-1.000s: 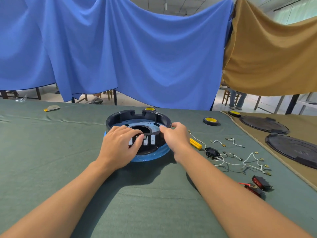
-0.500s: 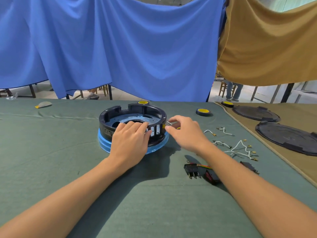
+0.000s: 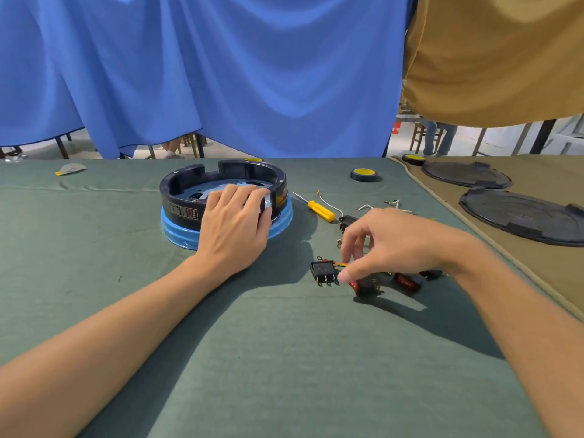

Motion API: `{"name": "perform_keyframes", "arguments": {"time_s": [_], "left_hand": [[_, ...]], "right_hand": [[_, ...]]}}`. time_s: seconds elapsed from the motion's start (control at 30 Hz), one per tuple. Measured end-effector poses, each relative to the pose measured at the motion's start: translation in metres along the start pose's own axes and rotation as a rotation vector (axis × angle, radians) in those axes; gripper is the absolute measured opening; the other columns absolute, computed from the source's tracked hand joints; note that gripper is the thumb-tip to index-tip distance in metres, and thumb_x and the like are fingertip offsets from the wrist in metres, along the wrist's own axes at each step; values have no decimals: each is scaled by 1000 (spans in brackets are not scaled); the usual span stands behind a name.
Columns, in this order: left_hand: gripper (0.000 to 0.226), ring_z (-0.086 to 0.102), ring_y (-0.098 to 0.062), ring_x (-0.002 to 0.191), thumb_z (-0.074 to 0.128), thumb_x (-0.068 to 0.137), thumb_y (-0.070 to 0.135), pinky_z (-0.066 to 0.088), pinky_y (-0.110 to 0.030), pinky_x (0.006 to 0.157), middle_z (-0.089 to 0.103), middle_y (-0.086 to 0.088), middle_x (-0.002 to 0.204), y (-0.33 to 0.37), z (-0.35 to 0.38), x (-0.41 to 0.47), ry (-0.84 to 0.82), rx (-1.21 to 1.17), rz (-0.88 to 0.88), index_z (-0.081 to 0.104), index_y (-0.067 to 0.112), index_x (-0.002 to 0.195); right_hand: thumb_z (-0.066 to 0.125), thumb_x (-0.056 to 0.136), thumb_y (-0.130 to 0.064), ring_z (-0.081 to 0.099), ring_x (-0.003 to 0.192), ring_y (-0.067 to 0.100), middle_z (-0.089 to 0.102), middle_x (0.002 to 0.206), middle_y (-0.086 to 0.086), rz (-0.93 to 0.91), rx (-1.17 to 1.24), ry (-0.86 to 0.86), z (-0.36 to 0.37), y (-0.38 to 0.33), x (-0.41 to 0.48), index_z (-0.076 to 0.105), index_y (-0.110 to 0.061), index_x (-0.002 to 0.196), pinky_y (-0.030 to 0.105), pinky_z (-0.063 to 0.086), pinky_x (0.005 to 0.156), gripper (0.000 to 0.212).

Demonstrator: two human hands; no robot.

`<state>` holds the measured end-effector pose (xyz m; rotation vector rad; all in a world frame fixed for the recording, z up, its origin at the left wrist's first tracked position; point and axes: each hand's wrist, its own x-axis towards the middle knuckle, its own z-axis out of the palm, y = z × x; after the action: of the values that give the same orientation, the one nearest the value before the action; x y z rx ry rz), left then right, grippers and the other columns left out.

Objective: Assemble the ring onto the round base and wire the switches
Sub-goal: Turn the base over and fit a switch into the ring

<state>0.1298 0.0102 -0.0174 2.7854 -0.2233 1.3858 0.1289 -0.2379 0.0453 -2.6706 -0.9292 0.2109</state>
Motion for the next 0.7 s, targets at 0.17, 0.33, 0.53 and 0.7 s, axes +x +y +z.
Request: {"name": "perform_keyframes", "arguments": {"time_s": [0.17,0.33,0.53,0.7], "left_hand": [[26,59,-35,97,56,92,21,39,-43,85,68,-10,108,1,-2,-1,-22,7,-6,66,5,109],[28,58,-34,103,55,93,22,37,-42,88,67,-9,113,-1,-2,-2,-47,-9,-6,64,6,115],[31,57,-34,106,56,93,22,37,-43,91,66,-9,117,-1,-4,-2,-56,-33,-8,63,6,118],[32,57,-33,111,55,94,21,36,-41,95,66,-9,122,-2,-6,-4,-68,-73,-5,63,5,120]], "right_hand": [[80,67,-53,56,74,-2,61,77,-17,24,-122,-68,7,-12,4,67,-30,86,21,38,57,32],[80,71,-43,58,68,-2,64,77,-17,68,-142,-74,8,-17,1,66,-31,85,23,41,54,23],[73,70,-24,65,74,11,66,80,-10,76,-139,-20,7,-23,1,65,-29,77,31,51,61,12],[72,72,-20,59,64,0,67,79,-12,26,-29,39,0,-23,-3,66,-29,82,18,44,55,15]]}}
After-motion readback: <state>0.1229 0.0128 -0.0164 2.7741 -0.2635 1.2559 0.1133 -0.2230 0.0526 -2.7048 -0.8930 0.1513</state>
